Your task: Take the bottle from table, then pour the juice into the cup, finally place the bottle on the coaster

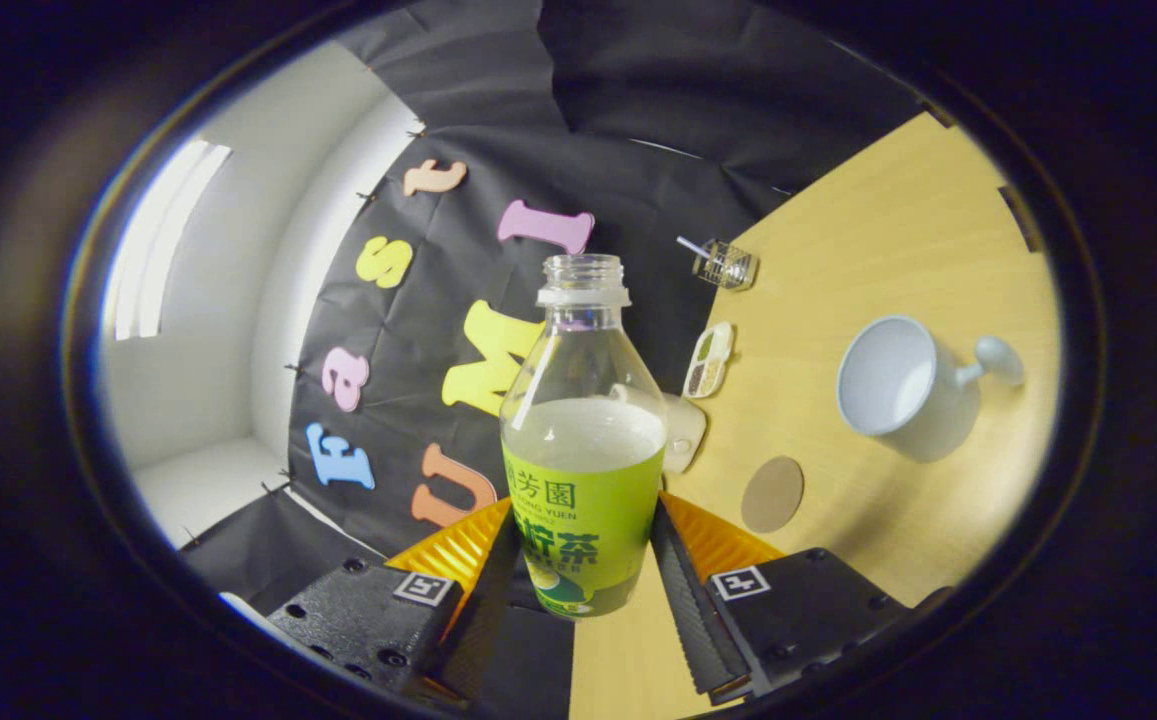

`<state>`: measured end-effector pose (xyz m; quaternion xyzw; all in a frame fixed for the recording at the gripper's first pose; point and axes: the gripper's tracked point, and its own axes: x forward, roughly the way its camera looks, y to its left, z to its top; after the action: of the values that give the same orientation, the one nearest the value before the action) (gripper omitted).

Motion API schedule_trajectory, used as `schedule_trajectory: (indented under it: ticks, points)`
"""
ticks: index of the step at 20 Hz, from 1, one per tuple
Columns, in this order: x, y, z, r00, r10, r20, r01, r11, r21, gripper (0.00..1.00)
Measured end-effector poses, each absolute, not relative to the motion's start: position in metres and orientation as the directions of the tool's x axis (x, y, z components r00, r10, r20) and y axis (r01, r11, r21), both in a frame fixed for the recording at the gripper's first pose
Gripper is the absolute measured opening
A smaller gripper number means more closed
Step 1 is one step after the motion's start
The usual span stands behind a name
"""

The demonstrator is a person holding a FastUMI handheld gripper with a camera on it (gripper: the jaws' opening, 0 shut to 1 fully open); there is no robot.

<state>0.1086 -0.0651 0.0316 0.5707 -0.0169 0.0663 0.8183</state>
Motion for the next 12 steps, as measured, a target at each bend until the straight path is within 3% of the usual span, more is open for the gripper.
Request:
schedule_trajectory:
  ticks: [7,12]
  points:
    - [0.095,-0.085,0.019,0.999,-0.001,-0.043,0.029,0.749,0.662,0.79]
    - [0.092,-0.106,0.035,0.994,-0.107,-0.039,0.113,0.900,0.421,0.79]
